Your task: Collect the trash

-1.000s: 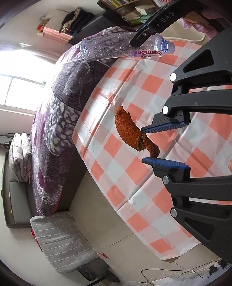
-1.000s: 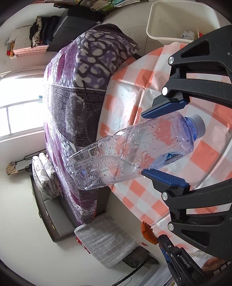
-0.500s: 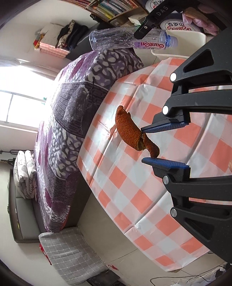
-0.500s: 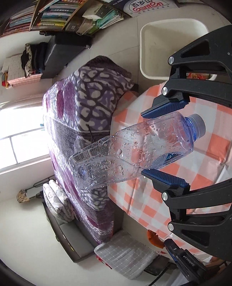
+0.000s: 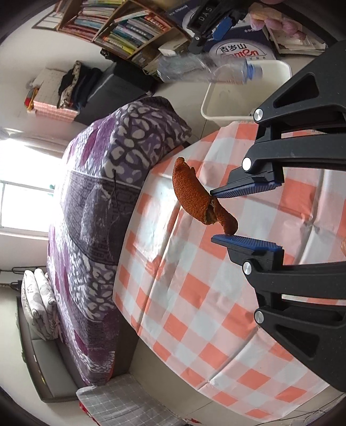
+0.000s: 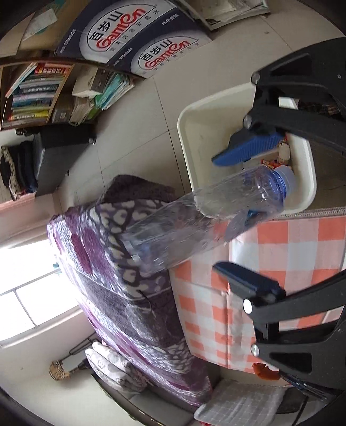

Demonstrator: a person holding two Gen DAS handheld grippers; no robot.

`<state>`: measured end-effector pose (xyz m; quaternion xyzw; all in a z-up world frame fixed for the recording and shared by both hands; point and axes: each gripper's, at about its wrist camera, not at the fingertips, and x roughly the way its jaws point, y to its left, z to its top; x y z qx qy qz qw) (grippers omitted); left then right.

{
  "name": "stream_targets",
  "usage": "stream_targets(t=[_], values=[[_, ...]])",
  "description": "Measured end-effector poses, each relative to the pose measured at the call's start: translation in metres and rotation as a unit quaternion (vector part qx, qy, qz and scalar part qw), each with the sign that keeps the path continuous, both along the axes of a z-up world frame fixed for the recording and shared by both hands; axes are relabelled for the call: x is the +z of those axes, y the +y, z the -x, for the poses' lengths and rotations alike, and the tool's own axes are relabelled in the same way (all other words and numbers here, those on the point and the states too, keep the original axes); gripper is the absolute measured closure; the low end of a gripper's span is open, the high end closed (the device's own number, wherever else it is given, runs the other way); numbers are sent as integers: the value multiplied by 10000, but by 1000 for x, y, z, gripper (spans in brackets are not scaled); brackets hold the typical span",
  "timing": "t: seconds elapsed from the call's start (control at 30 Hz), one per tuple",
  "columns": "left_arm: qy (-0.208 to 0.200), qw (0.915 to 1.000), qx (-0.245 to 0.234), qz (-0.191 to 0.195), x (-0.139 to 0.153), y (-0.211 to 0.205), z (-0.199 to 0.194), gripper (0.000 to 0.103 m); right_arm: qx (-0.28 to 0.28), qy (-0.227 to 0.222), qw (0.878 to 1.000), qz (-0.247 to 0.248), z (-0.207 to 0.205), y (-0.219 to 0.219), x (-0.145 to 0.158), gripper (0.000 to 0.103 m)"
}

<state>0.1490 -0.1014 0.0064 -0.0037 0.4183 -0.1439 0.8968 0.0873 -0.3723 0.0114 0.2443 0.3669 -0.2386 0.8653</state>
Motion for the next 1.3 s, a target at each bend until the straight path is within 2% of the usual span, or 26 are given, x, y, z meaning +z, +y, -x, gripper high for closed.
stream_targets(t=[0.4,0.5,0.6,0.63,0.7,0.8,0.93,1.1,1.23,1.3], values=[[170,9942,-1064,62,-13,-98,28,74,-616,-383,9971,248,44,-55,12,14],[279,9894,-1411,184,-16,-124,36,74,-754,-484,9953,355,54,-64,17,13],[505,9813,-1795,473,-20,-146,42,73,-912,-619,9929,457,65,-73,20,12],[568,9774,-1941,616,-21,-152,44,69,-935,-645,9924,474,68,-75,20,12],[633,9687,-2207,949,-20,-160,49,36,-981,-689,9914,534,73,-79,21,11],[459,9696,-2211,945,-16,-166,55,31,-1033,-816,9895,602,80,-83,26,10],[232,9800,-1876,625,-14,-159,54,28,-1027,-933,9872,789,83,-76,31,7],[-40,9891,-1445,293,-6,-135,52,17,-788,-922,9868,1075,80,-52,37,7],[-623,9949,-786,-40,10,-104,57,12,-602,-876,9819,1569,78,-22,40,7],[-1167,9925,-275,-238,21,-86,65,7,-494,-854,9798,1742,77,-6,39,7]])
